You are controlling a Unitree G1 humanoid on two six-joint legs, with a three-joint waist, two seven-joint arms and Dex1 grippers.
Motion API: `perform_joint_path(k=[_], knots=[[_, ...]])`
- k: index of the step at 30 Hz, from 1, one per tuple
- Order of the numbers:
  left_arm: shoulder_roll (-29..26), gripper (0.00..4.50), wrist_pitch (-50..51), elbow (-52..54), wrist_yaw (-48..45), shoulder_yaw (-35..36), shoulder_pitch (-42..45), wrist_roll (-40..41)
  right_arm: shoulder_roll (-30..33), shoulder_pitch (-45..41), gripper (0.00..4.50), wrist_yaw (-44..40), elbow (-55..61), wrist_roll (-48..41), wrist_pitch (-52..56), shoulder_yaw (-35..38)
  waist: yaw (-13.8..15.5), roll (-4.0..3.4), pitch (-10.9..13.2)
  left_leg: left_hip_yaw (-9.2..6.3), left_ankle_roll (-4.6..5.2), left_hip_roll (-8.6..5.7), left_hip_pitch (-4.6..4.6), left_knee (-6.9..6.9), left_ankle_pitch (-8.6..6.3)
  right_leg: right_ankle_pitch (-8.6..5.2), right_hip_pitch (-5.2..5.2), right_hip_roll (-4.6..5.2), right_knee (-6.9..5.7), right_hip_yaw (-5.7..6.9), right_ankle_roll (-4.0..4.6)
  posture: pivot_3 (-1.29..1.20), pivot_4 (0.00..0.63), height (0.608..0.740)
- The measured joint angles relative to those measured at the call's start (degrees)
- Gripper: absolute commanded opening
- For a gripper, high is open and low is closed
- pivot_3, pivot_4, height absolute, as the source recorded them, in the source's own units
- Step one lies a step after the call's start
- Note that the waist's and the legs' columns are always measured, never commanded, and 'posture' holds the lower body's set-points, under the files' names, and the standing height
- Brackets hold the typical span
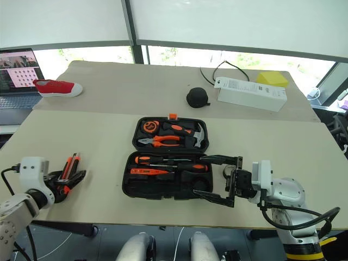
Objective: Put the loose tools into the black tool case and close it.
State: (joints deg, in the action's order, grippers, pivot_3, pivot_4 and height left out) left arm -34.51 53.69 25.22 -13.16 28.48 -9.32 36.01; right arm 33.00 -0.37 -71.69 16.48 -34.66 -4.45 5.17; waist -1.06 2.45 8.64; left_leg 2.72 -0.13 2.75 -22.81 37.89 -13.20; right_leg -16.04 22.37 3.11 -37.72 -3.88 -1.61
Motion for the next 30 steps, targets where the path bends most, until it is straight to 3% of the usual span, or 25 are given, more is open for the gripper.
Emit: perform_joint_path(k=[2,8,12,16,20,24,30], knots=[[0.00,3.78,0.32,0.01,0.24,-0.39,0.31,-0.32,0.00,0.71,4.50,0.22,0.00,0.00,0.00,0.01,0.12,-0.01,0.00,0.00,0.00,-0.01,0.01,0.00,0.00,0.00,-0.01,0.02,0.00,0.00,0.00,0.00,0.150,0.740],[-1.21,1.70,-2.35,-1.64,-2.62,-0.98,-0.02,-3.12,0.39,1.83,4.50,0.43,0.00,-0.04,-0.01,0.22,0.23,-0.02,0.00,0.05,0.00,-0.04,0.01,0.00,0.00,-0.01,-0.02,0.08,0.05,0.00,0.01,0.00,0.150,0.740],[-3.23,1.70,-13.17,-4.21,-14.37,-2.29,0.15,-4.31,0.90,2.68,4.50,0.58,0.22,-0.27,0.00,0.58,0.48,0.05,0.03,0.04,0.00,-0.04,-0.05,0.00,0.00,0.00,0.01,0.09,0.10,0.07,0.04,0.00,0.150,0.740],[-11.22,1.70,-22.63,-5.07,-33.32,-3.95,3.86,-2.36,2.43,3.78,4.50,1.03,0.90,-0.36,0.24,2.13,0.65,0.03,0.04,0.11,0.00,-0.06,-0.09,0.00,0.00,-0.03,0.02,0.21,0.16,0.11,0.09,0.00,0.150,0.740],[-19.50,1.70,-26.13,-4.26,-51.67,-14.67,11.72,-1.83,5.52,5.56,4.50,1.55,2.03,-0.49,1.51,5.15,0.80,-0.15,0.06,0.38,0.04,-0.12,-0.08,-0.05,-0.01,-0.02,-0.02,0.23,0.33,0.05,0.05,0.00,0.150,0.740],[-18.66,1.70,-25.00,-4.31,-56.49,-27.94,21.77,-4.69,8.41,8.76,4.50,1.55,2.99,-0.93,4.69,6.32,0.79,-0.17,0.08,0.48,0.07,-0.14,-0.28,-0.05,-0.01,-0.01,0.01,-0.04,0.44,0.06,-0.07,0.00,0.150,0.740],[-12.98,1.70,-25.38,-7.98,-56.87,-46.30,34.64,-17.38,9.45,14.70,4.50,3.54,7.93,-2.11,7.42,9.55,0.81,-0.17,0.07,0.42,0.13,-0.14,-0.42,-0.04,-0.05,0.01,0.04,-0.32,0.59,-0.07,-0.13,0.00,0.150,0.740]])
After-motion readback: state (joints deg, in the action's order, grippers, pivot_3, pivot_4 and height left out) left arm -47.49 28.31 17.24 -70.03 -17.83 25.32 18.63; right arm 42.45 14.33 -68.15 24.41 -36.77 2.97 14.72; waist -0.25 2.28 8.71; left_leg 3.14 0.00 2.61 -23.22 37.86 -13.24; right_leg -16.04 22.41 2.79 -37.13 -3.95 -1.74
